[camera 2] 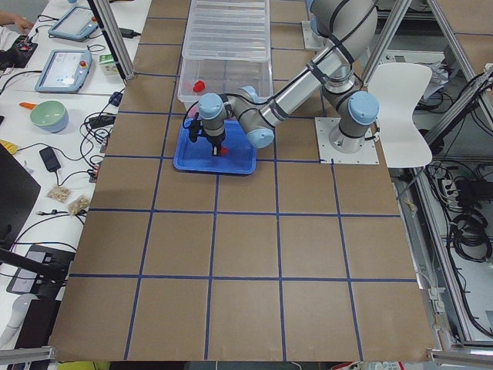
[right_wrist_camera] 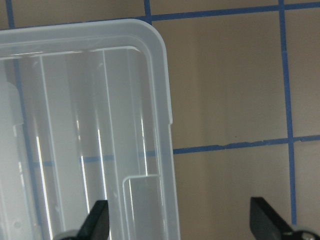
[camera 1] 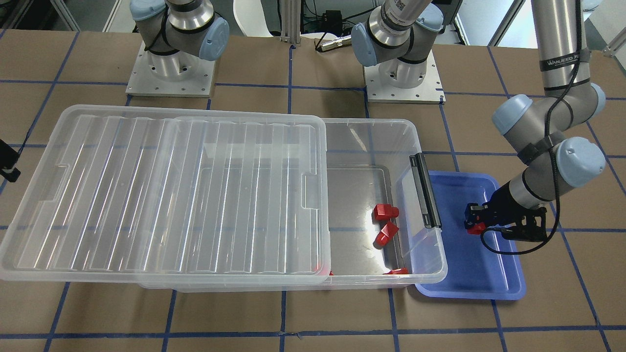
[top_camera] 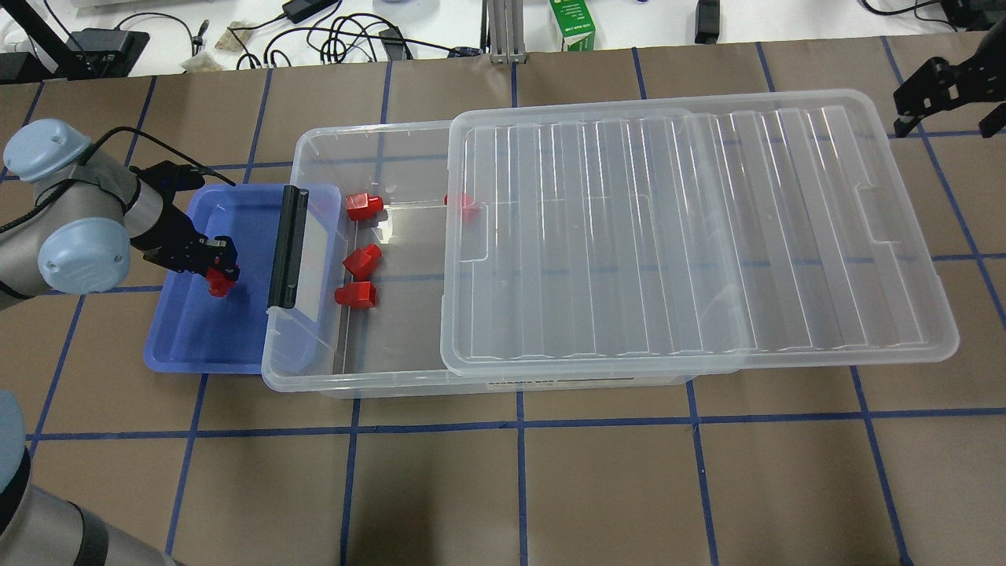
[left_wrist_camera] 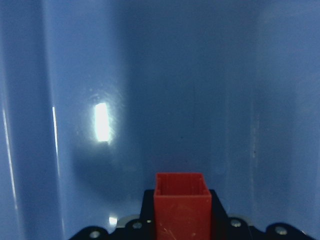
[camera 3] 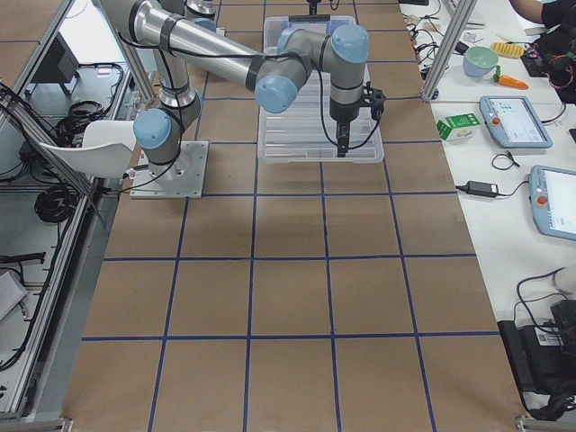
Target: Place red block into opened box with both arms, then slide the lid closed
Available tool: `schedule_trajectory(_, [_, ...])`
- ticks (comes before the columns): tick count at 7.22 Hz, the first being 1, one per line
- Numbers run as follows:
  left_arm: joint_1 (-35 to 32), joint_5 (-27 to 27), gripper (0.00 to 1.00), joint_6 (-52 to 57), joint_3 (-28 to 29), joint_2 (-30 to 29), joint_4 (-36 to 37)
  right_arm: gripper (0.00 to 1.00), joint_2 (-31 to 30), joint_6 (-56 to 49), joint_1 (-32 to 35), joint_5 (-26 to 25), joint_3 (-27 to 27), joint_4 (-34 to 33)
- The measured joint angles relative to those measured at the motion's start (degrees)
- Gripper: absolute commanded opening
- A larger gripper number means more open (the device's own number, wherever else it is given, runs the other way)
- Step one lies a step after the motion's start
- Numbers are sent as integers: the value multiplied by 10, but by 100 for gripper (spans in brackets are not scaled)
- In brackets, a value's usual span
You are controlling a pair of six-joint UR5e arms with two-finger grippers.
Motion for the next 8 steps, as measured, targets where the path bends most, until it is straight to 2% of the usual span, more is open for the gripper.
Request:
schedule_trajectory(2, [-7,3,0,-1,88,48,-137,100,-34,0,1,-5,-46,96])
schedule_trajectory(4, [-49,7,0,-22,159,91,-229,100,-47,21,15,0,-54,125])
schedule_trajectory(6, [-122,8,0,-105,174,109,-243,100,-49,131,106,-3,-57,125])
schedule_trajectory(8, [-183,6,0,-181,167,101,-228,100,-40,252,200,-5,-58,118])
